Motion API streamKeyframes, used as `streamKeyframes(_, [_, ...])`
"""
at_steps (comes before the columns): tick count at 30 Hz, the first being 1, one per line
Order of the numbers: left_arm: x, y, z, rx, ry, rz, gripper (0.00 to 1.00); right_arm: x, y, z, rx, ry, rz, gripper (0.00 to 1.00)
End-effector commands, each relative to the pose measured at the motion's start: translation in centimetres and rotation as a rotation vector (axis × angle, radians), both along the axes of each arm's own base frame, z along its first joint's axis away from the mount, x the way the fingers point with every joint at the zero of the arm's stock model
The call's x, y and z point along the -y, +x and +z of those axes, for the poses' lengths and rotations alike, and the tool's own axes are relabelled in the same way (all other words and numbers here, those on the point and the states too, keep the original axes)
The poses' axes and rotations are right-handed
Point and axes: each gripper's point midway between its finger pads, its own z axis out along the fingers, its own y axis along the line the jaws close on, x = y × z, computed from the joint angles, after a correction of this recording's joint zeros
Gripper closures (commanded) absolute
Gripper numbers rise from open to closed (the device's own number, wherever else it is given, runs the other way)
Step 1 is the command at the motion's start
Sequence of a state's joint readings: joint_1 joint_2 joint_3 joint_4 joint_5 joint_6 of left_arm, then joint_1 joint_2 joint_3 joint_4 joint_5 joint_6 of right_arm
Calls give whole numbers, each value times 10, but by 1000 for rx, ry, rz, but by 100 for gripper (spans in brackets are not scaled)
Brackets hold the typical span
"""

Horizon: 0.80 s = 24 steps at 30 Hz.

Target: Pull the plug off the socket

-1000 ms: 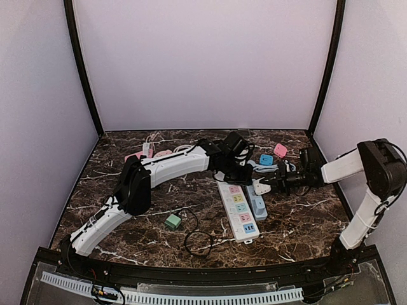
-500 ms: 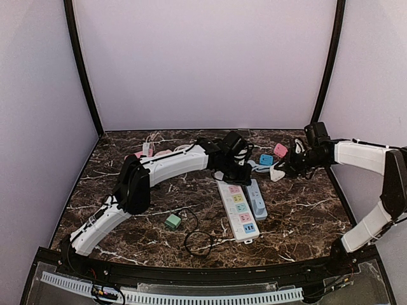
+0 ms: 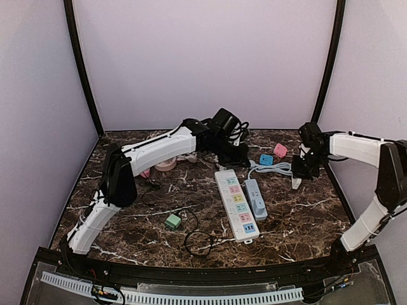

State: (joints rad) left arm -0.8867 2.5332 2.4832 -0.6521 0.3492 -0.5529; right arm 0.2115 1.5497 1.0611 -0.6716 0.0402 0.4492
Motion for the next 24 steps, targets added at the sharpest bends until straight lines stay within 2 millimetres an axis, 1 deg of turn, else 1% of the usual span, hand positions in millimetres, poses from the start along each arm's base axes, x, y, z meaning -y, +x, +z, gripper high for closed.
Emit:
streamKeyframes(1, [-16, -7, 27, 6, -7, -7, 99, 32, 0, -10, -55, -231, -19, 99])
streamKeyframes(2, [-17, -7, 32, 14, -14, -6, 99, 36, 0, -13, -66, -254, -22, 99])
streamKeyframes(3, [-19, -8, 27, 7, -4, -4, 99, 38, 0, -17, -79, -275, -21, 99])
streamKeyframes(4, [-20, -7, 33, 18, -11, -1, 100, 40, 1, -20, -86, -288, -22, 99])
streamKeyframes(5, [-22, -8, 29, 15, -3, 0, 100, 41, 1, -23, -91, -296, -23, 98])
streamKeyframes(6, [-23, -8, 33, 22, -8, 2, 100, 41, 3, -25, -94, -302, -21, 98])
streamKeyframes(9, [-25, -10, 29, 15, -2, 2, 100, 40, 5, -33, -110, -323, -12, 97])
streamKeyframes(18, [-27, -10, 26, 9, 2, 13, 100, 25, 6, -48, -140, -346, 37, 84])
streamKeyframes(24, [-28, -9, 22, 4, 7, 18, 99, 16, 4, -55, -152, -338, 62, 76])
